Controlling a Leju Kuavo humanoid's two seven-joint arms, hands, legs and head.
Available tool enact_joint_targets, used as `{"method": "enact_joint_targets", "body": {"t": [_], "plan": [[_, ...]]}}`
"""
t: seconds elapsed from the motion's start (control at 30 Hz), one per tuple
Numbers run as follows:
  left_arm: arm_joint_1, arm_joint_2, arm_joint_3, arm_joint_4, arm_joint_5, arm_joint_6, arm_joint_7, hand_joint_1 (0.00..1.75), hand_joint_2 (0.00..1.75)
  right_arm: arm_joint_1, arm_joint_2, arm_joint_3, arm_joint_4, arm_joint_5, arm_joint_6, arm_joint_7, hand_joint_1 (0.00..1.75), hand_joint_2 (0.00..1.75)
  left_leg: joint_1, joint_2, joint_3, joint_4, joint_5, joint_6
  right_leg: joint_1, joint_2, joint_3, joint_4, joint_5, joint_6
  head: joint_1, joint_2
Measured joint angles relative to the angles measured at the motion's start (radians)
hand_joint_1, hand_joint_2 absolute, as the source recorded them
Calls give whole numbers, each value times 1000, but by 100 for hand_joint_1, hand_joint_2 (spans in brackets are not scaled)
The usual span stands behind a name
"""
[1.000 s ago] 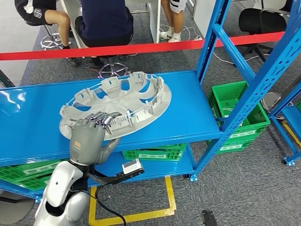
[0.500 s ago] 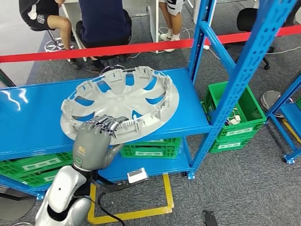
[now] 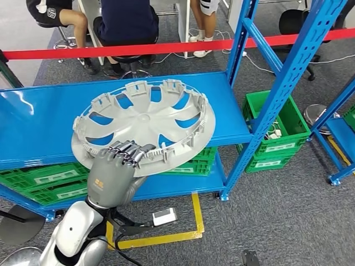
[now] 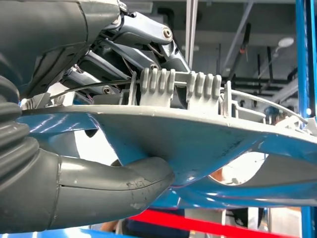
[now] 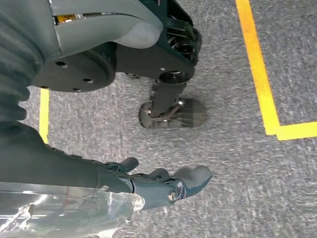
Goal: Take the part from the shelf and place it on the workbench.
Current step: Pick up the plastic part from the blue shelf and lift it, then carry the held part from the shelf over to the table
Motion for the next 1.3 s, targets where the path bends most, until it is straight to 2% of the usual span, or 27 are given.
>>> {"method": "enact_joint_targets", "body": {"t": [0.07, 0.13, 0.17, 0.2, 0.23, 0.3, 0.37, 0.43, 0.5, 0.53, 0.57, 0.63, 0.67, 0.7, 0.73, 0.8, 0.87, 0.93, 1.0, 1.03, 1.1, 1.13, 1.17, 1.2, 1.23, 1.27, 1.3], "plan": [[-4, 2, -6, -1, -1, -1, 1, 141, 175, 3, -1, -9, 0, -8, -14, 4, 0, 175, 2, 8, -16, -4, 19, 14, -2, -1, -25, 69, -73, 8, 2, 0], [-10, 7, -15, -1, -2, -1, 4, 141, 175, 4, -2, -21, 0, -16, -29, 9, 0, 175, -1, 15, -40, -3, 38, 21, -1, -2, -60, 201, -163, 13, 4, 0], [-12, 9, -21, -1, -2, -1, 7, 141, 175, 4, -2, -28, 0, -21, -35, 11, 0, 175, -3, 19, -53, -3, 48, 23, 0, -2, -66, 252, -183, 15, 4, 0], [-14, 11, -27, -1, -2, -1, 9, 141, 175, 4, -3, -35, -1, -26, -41, 12, 0, 175, -5, 25, -67, -2, 58, 23, 0, -2, -58, 275, -180, 16, 4, 0], [-16, 12, -32, -1, -2, -1, 10, 141, 175, 4, -4, -41, -1, -31, -46, 12, 0, 175, -7, 30, -79, -2, 67, 23, 1, -4, -32, 260, -159, 14, 4, 0], [-19, 13, -40, -1, -1, -1, 10, 141, 175, 3, -5, -55, -5, -42, -53, 13, 0, 175, -10, 41, -98, 0, 84, 20, 6, -25, 67, 142, -116, 7, 4, 0], [-24, 13, -45, -2, 2, -1, 10, 141, 175, -2, -6, -66, -9, -50, -60, 12, 0, 175, -13, 53, -107, 1, 99, 12, 16, -54, 156, 10, -121, -2, 2, 0], [-30, 13, -50, -3, 9, -1, 6, 141, 175, -5, -7, -79, -13, -57, -66, 9, 0, 175, -13, 70, -108, 0, 114, 1, 23, -57, 174, -38, -130, -14, 3, 0], [-36, 14, -54, -4, 15, -2, 0, 141, 175, -3, -7, -91, -16, -63, -70, 7, 0, 175, -9, 72, -111, 1, 114, -12, 22, -41, 157, -39, -111, -31, 4, 0], [-39, 14, -56, -4, 18, -2, -3, 141, 175, -3, -7, -96, -17, -66, -70, 6, 0, 175, -8, 60, -118, 18, 88, -20, 19, -34, 149, -41, -98, -40, 3, 0], [-41, 14, -56, -4, 22, -3, -5, 141, 175, -3, -7, -100, -18, -69, -71, 5, 0, 175, -6, 44, -130, 56, 45, -27, 16, -26, 138, -42, -84, -46, 2, 0], [-47, 14, -58, -4, 32, -5, -11, 141, 175, -4, -7, -109, -19, -74, -72, 3, 0, 175, -4, 18, -163, 181, -58, -37, 14, -8, 106, -41, -55, -52, 0, 0], [-50, 15, -59, -4, 38, -6, -15, 141, 175, -4, -7, -112, -20, -77, -72, 3, 0, 175, -3, 15, -174, 241, -88, -39, 13, 1, 88, -41, -42, -51, 0, 0], [-53, 15, -60, -4, 43, -8, -19, 141, 175, -3, -7, -116, -20, -80, -73, 3, 0, 175, -3, 13, -172, 276, -95, -39, 12, 10, 70, -40, -29, -49, 0, 0], [-56, 15, -61, -3, 48, -10, -22, 141, 175, -3, -7, -120, -20, -83, -74, 3, 0, 175, -2, 11, -155, 278, -81, -38, 11, 19, 52, -39, -16, -47, 0, 0], [-63, 14, -63, -2, 57, -12, -26, 141, 175, -3, -5, -129, -20, -91, -76, 3, 0, 175, 1, -5, -72, 184, -33, -35, 8, 39, 21, -37, 10, -40, 0, 0], [-73, 12, -64, 0, 68, -11, -28, 141, 175, -5, -5, -140, -21, -103, -78, 4, 0, 175, 4, -39, 26, 44, -29, -27, 7, 57, -2, -36, 34, -29, 0, 0], [-81, 8, -64, 4, 79, -10, -30, 141, 175, -3, -5, -151, -23, -109, -77, 5, 0, 175, 2, -53, 60, -19, -44, -14, 7, 72, -13, -41, 58, -15, -1, 0], [-87, 2, -64, 11, 85, -9, -33, 141, 175, 6, -7, -159, -25, -109, -73, 5, 0, 175, 1, -37, 46, -20, -30, 3, 5, 74, -23, -46, 69, -3, -1, 0], [-90, -2, -64, 14, 86, -9, -34, 141, 175, 10, -8, -163, -25, -108, -71, 5, 0, 175, 1, -27, 36, -20, -19, 14, 4, 60, -34, -33, 50, 1, 2, 0], [-93, -7, -63, 19, 88, -10, -34, 141, 175, 14, -10, -167, -25, -106, -67, 7, 0, 175, 1, -4, 12, -21, 4, 29, 4, 19, -67, 56, -41, 6, 8, 0], [-94, -9, -63, 21, 89, -10, -34, 141, 175, 14, -10, -169, -25, -104, -64, 8, 0, 175, 0, 6, -2, -21, 15, 33, 4, 6, -85, 126, -93, 10, 11, 0], [-94, -10, -63, 23, 90, -11, -34, 141, 175, 13, -10, -170, -25, -101, -62, 11, 0, 175, -2, 18, -16, -20, 26, 33, 3, 1, -97, 194, -126, 13, 11, 0], [-95, -11, -64, 27, 91, -13, -34, 141, 175, 13, -10, -171, -25, -99, -60, 14, 0, 175, -3, 30, -31, -19, 37, 33, 3, -2, -97, 244, -135, 16, 11, 0], [-96, -12, -65, 30, 93, -14, -34, 141, 175, 13, -10, -173, -25, -96, -58, 16, 0, 175, -5, 41, -45, -18, 48, 32, 3, -3, -83, 263, -122, 17, 11, 0], [-97, -12, -67, 34, 96, -15, -34, 141, 175, 13, -10, -174, -25, -93, -56, 18, 0, 175, -6, 51, -58, -17, 58, 30, 4, -6, -51, 246, -97, 17, 11, 0], [-98, -13, -69, 38, 98, -15, -34, 141, 175, 13, -11, -175, -25, -90, -54, 19, 0, 175, -7, 59, -70, -16, 67, 27, 4, -16, 1, 195, -76, 16, 11, 0]]}}
